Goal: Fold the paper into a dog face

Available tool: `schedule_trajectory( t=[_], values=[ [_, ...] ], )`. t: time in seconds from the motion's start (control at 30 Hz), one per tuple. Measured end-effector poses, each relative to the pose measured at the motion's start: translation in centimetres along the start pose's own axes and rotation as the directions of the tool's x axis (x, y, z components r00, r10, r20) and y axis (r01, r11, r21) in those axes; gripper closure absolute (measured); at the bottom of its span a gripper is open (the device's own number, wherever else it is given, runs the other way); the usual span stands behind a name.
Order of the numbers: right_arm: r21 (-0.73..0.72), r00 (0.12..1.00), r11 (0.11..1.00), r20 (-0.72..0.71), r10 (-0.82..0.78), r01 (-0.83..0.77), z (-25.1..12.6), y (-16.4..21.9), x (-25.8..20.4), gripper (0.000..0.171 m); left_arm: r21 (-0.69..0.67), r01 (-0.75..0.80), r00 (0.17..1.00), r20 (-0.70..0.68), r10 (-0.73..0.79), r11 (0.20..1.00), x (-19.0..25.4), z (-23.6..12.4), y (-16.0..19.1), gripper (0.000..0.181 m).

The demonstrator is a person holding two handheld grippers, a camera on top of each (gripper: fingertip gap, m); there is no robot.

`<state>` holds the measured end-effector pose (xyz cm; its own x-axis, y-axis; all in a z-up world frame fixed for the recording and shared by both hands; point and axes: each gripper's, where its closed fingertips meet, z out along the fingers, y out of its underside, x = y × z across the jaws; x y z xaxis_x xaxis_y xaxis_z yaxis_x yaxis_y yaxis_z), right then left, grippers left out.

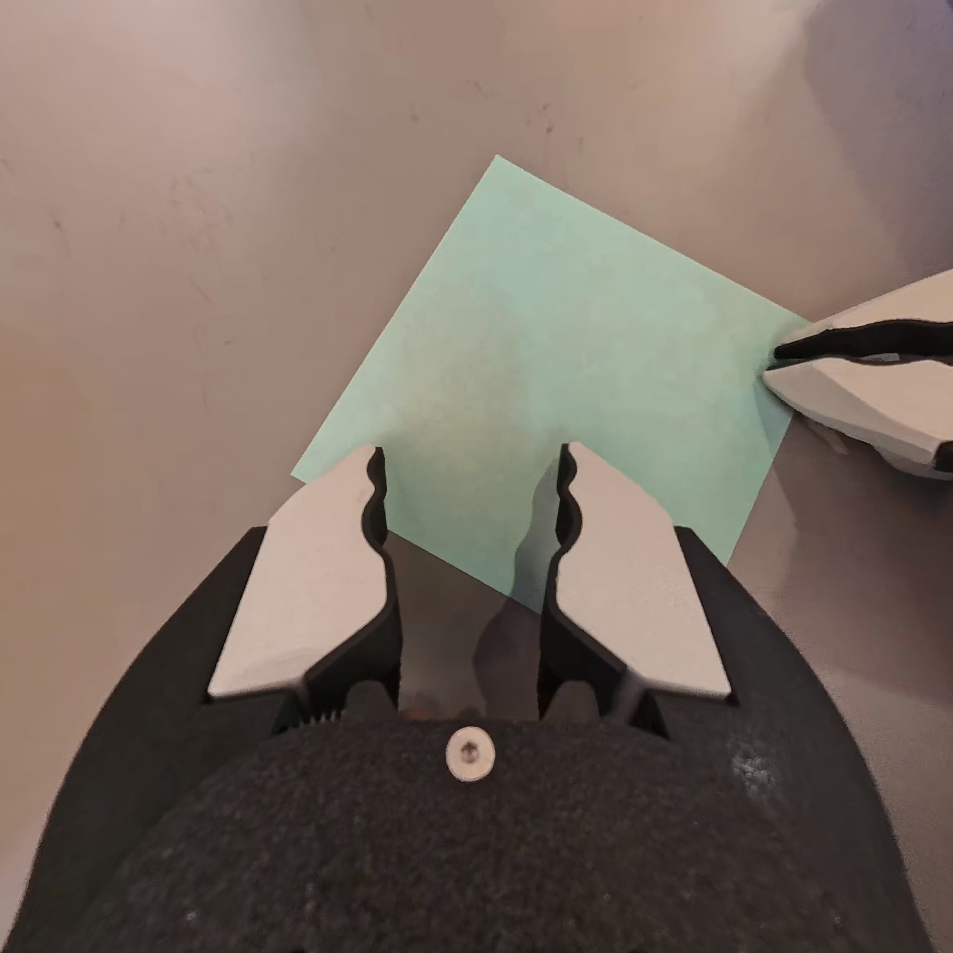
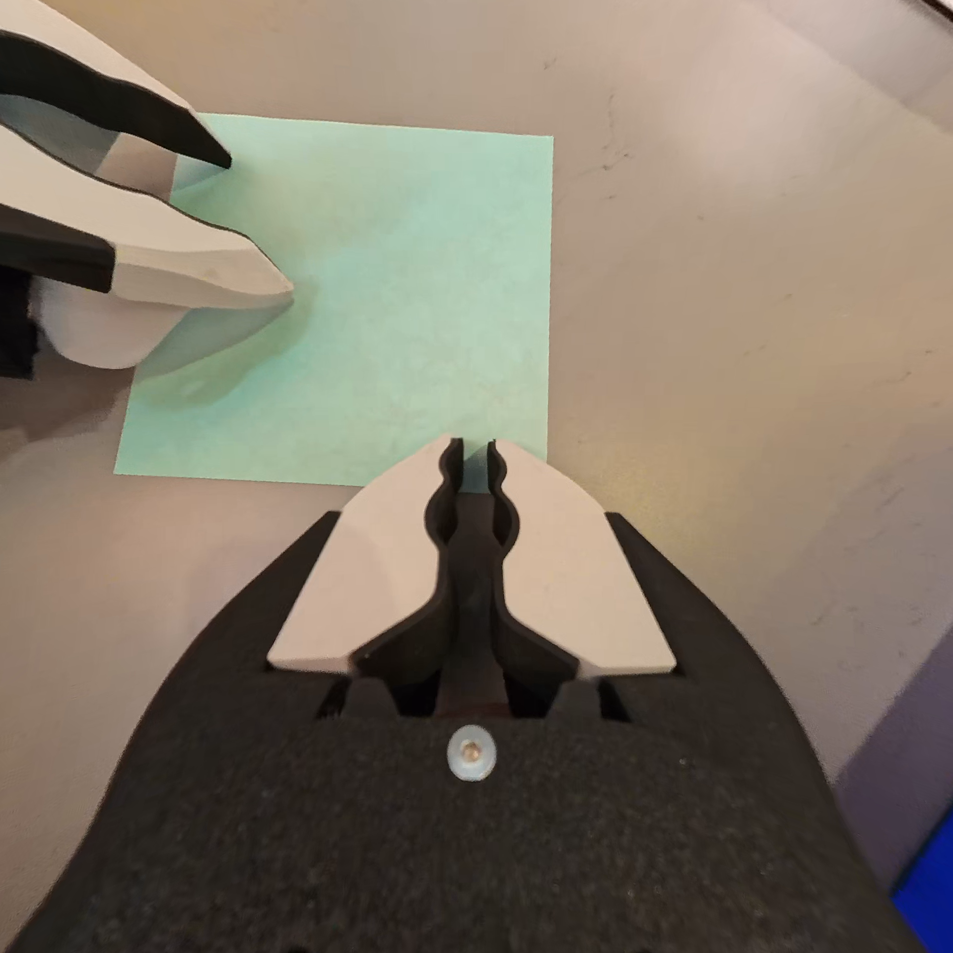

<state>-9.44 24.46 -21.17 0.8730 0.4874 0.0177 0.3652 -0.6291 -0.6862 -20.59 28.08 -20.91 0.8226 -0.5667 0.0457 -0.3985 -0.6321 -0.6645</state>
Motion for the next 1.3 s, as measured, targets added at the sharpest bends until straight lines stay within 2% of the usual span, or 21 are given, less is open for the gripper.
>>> schedule_trajectory(
  t=[0.33,0.63,0.93,1.3],
  values=[
    [-0.017,1.000,1.000,0.024,-0.005,0.006,-0.4,0.4,-1.1,0.153,-0.035,-0.110,0.992,-0.064,0.108,0.993,0.2,0.4,-0.3,0.111],
    [0.017,0.999,0.999,0.036,-0.029,0.028,-1.4,-0.1,-0.5,0.152,0.011,-0.079,0.995,-0.065,0.080,0.997,-0.6,-1.2,-0.1,0.108],
    [0.101,0.999,0.994,0.028,-0.036,0.033,-2.2,-1.1,-0.6,0.151,0.113,0.060,0.995,-0.084,-0.051,0.992,1.6,-2.4,-1.3,0.105],
    [0.163,0.998,0.985,-0.037,-0.048,0.054,-5.6,-0.4,0.2,0.147,0.193,0.165,0.984,-0.100,-0.148,0.967,4.0,-2.8,-1.7,0.046]
  ],
)
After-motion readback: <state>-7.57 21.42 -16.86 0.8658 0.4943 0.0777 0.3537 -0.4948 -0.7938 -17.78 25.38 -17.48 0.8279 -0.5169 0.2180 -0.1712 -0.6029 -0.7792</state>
